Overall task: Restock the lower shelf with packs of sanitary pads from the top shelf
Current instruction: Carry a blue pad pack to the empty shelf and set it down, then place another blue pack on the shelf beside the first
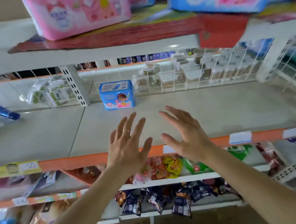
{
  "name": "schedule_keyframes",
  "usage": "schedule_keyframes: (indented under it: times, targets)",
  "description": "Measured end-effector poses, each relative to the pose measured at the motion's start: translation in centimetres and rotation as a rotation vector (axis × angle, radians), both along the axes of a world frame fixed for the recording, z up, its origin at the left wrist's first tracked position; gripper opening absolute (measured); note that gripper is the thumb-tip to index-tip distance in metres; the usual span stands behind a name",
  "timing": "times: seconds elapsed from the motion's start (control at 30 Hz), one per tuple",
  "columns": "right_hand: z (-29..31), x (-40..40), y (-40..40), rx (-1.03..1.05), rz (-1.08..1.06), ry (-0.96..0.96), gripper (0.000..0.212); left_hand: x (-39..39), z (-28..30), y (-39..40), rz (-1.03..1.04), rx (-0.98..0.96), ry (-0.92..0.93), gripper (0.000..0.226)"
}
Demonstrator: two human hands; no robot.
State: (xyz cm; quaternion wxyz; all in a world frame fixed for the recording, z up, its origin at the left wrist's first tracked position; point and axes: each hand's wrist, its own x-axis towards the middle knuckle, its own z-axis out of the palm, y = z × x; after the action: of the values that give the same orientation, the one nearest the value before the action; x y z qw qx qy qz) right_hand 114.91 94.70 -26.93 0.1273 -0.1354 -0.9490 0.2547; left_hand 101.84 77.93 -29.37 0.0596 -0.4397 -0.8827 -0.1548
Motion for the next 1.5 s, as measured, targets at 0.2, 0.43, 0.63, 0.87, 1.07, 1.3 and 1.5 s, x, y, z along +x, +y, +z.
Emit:
schedule_keyframes:
  times: [0.2,0.43,0.63,0.87,1.07,1.3,1.5]
  targets:
    - [2.5,6.1,0.6,0.020,-0.009,0.035,0.070,7.7,2.2,0.1,0.094,0.082,0.037,0.071]
    - [5.9,10.5,0.9,0.027,-0.058,0.134,0.066,12.0,6.2,0.2,0.116,0.182,0.072,0.071]
    - [6.7,13.8,0.3,-0.037,-0.111,0.173,0.060,13.9,6.6,0.0,0.049,0.200,0.049,0.071]
    - [9.5,14.9,-1.2,0.056,-0.184,0.288,0.068,14.4,9.2,-1.5,-0.045,0.263,0.072,0.073]
    - [11.4,14.6,-4.0,0.070,-0.198,0.348,0.069,14.4,11.6,-3.7,-0.102,0.321,0.080,0.075]
    - [11.8,15.6,-7.7,0.112,-0.215,0.391,0.068,15.5,11.8,-6.0,-0.140,0.427,0.075,0.070]
    - [13.2,16.3,-9.3,0.187,-0.237,0.418,0.078,15.4,13.6,-6.9,-0.185,0.428,0.105,0.070]
